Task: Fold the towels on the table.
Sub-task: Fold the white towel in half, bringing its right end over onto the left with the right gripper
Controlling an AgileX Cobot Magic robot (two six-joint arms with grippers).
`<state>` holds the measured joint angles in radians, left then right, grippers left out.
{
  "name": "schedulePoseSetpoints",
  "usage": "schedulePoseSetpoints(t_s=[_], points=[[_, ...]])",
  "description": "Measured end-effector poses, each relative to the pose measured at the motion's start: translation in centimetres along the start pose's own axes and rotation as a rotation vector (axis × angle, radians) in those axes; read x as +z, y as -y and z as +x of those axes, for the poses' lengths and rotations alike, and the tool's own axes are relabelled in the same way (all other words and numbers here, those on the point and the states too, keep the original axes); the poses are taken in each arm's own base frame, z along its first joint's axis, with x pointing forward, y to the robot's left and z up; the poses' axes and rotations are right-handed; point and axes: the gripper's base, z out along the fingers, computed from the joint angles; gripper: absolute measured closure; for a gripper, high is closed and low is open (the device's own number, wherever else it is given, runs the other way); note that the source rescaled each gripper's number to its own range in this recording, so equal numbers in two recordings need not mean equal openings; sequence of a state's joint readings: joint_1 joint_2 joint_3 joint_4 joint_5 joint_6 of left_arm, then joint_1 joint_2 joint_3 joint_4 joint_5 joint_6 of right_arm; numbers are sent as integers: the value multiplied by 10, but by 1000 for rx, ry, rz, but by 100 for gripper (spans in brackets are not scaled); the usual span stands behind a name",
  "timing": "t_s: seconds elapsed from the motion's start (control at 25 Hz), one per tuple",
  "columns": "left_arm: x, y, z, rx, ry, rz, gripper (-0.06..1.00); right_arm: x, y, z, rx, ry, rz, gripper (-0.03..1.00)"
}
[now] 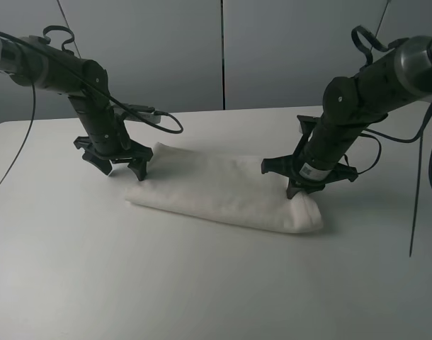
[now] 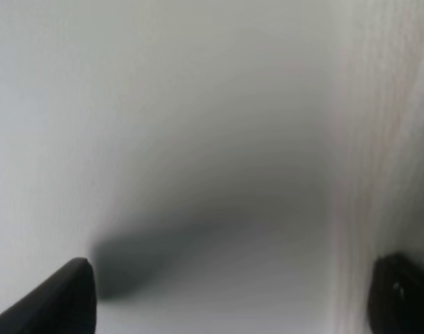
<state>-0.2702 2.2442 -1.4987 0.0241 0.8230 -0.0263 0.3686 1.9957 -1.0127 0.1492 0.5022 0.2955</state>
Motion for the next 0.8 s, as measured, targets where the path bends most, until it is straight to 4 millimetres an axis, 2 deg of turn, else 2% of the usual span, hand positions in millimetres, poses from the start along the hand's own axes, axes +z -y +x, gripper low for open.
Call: schedulePoseSetpoints(t_s=[0.28, 0.64, 0.8], points=[[0, 0, 0, 0, 0, 0, -5, -2, 0, 0, 0, -1, 0, 93], [0, 0, 0, 0, 0, 0, -5, -46, -9, -1, 8, 63, -86, 93], [0, 0, 0, 0, -2, 0, -5, -50, -18, 0, 37, 55, -184, 93]])
